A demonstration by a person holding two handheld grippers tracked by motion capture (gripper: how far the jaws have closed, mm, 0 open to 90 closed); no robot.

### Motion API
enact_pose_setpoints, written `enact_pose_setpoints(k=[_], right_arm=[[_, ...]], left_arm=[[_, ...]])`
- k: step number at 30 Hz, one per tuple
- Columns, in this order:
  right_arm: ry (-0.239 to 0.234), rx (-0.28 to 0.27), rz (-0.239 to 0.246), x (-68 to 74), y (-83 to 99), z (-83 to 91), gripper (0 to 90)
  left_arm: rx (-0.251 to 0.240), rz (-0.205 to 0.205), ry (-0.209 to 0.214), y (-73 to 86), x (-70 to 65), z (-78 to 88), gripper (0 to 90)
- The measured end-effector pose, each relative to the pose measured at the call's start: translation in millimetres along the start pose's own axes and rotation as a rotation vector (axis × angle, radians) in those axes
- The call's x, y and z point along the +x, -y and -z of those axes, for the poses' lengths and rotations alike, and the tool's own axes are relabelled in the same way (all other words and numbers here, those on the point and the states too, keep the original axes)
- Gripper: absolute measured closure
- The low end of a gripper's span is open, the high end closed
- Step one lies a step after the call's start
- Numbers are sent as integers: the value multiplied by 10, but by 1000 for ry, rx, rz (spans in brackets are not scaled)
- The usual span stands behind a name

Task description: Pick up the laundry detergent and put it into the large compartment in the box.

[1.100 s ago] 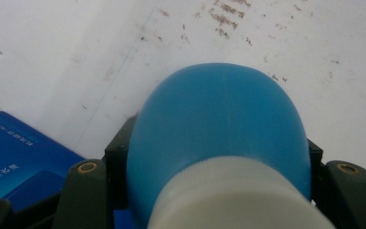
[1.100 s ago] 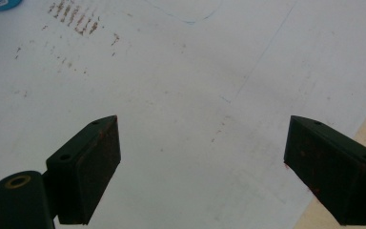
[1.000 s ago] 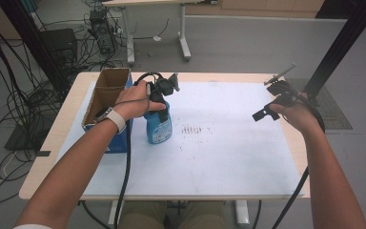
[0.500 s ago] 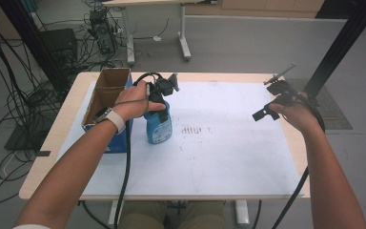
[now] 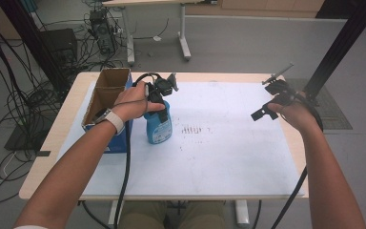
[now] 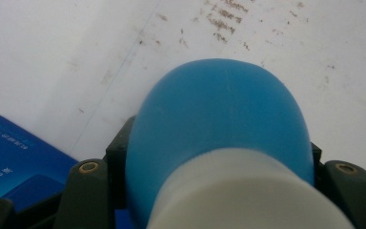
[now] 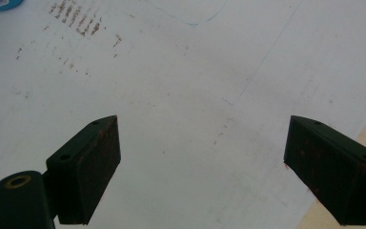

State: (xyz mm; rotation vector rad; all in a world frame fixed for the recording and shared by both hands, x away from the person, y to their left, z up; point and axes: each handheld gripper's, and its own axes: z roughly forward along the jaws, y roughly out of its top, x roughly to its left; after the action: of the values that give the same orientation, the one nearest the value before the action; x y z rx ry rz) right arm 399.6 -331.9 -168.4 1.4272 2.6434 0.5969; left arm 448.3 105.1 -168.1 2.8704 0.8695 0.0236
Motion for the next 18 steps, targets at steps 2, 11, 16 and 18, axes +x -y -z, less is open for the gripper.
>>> enact_pose_setpoints(k=[2,11,16,18], right_arm=[[-1,0,3,8,-12,-3,121],[3,-1,2,10,-13,7,121],[3,-3,2,9,-7,15,121],[4,-4,1,8,-6,21,121]], left_arm=[[-1,-1,-1,3,-2,-1,399],[2,-1,-2,-4,-7,0,399],[2,1,-3,-4,-11,-1,399],[2,2,-3,-4,-11,-1,399]])
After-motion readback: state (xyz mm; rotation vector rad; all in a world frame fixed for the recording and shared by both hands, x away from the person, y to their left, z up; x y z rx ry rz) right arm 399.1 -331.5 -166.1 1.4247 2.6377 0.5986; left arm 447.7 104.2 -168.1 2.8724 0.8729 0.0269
